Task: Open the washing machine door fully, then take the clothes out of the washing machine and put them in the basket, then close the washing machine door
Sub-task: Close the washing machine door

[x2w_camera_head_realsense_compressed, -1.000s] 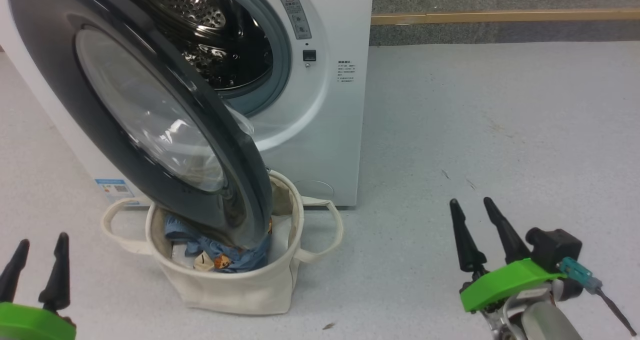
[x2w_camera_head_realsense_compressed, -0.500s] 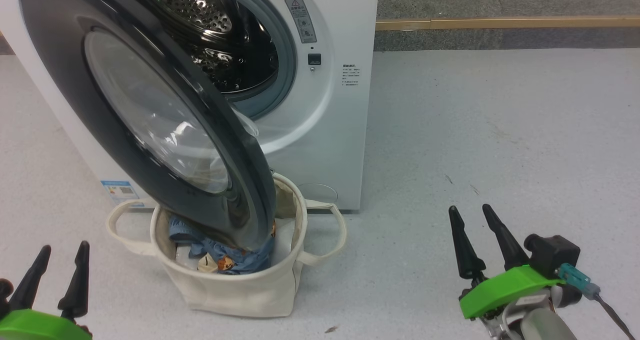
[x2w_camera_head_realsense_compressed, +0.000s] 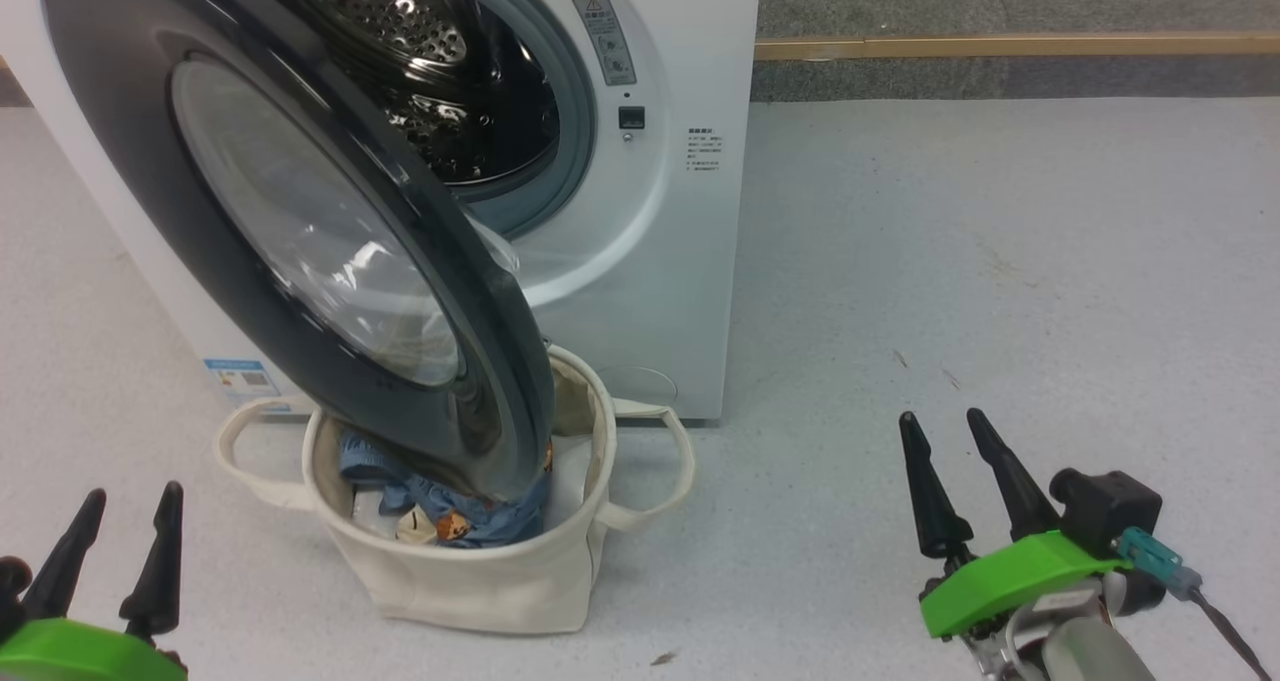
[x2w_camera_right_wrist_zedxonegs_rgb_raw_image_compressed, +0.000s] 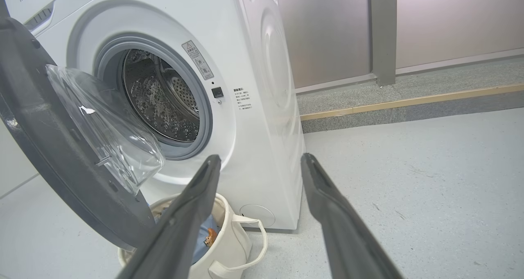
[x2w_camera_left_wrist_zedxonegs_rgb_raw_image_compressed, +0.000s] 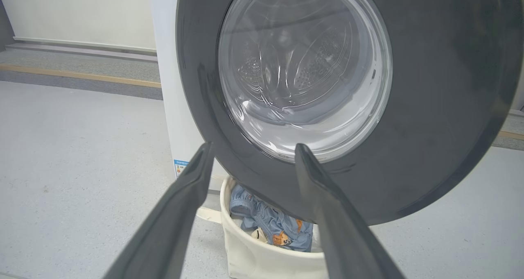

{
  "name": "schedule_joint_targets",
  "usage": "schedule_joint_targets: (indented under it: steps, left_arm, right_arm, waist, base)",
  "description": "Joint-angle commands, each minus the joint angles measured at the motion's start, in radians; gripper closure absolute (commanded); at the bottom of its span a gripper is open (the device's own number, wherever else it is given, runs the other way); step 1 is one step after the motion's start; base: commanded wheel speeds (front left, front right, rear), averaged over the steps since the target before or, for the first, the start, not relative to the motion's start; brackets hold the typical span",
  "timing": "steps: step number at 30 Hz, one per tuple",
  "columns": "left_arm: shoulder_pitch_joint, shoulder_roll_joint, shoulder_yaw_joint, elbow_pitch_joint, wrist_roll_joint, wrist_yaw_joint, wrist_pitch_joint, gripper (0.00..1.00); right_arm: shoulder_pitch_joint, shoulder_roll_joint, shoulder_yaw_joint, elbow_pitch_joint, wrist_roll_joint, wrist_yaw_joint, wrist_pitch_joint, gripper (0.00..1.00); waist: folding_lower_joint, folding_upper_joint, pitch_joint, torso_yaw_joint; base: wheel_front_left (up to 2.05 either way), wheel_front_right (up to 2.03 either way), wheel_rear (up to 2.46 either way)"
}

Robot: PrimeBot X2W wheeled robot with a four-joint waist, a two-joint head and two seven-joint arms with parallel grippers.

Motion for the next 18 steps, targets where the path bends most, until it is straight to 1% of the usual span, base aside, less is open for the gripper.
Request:
schedule_joint_targets:
  steps: [1,6,7,8,9,13,18]
  left_arm:
    - [-0.069,0.034,0.048,-0.017,0.006,-0.004,-0.012,0.00]
    - [-0.080,0.031,0.042,-0.015,0.009,-0.006,-0.012,0.00]
    - [-0.082,0.030,0.040,-0.014,0.010,-0.006,-0.012,0.00]
    - [-0.085,0.030,0.038,-0.013,0.011,-0.006,-0.012,0.00]
    - [-0.088,0.029,0.038,-0.013,0.011,-0.006,-0.012,0.00]
    - [-0.094,0.026,0.035,-0.013,0.013,-0.006,-0.012,0.00]
    - [-0.099,0.019,0.026,-0.016,0.011,-0.006,-0.012,0.00]
  right_arm:
    - [-0.019,0.005,0.018,-0.033,-0.005,0.000,-0.012,0.00]
    - [-0.017,0.006,0.014,-0.036,-0.002,0.000,-0.012,0.00]
    - [-0.017,0.006,0.013,-0.037,-0.002,0.000,-0.012,0.28]
    - [-0.017,0.007,0.012,-0.039,-0.002,0.000,-0.012,0.84]
    - [-0.016,0.007,0.011,-0.040,-0.002,0.000,-0.012,1.00]
    - [-0.020,0.010,-0.003,-0.056,0.004,0.000,-0.012,1.00]
    - [-0.045,0.017,0.012,-0.103,0.064,0.000,-0.012,1.00]
  waist:
    - [0.0000,-0.0001,0.001,0.001]
    - [0.0000,-0.0001,0.003,0.006]
    - [0.0000,-0.0001,0.004,0.007]
    - [0.0000,-0.0001,0.004,0.008]
    - [0.0000,-0.0001,0.005,0.008]
    - [0.0000,-0.0001,0.007,0.012]
    - [0.0000,-0.0001,0.016,0.024]
  base:
    - [0.00,0.00,0.00]
    - [0.00,0.00,0.00]
    - [0.00,0.00,0.00]
    - [0.00,0.00,0.00]
    - [0.00,0.00,0.00]
    - [0.00,0.00,0.00]
    - [0.00,0.00,0.00]
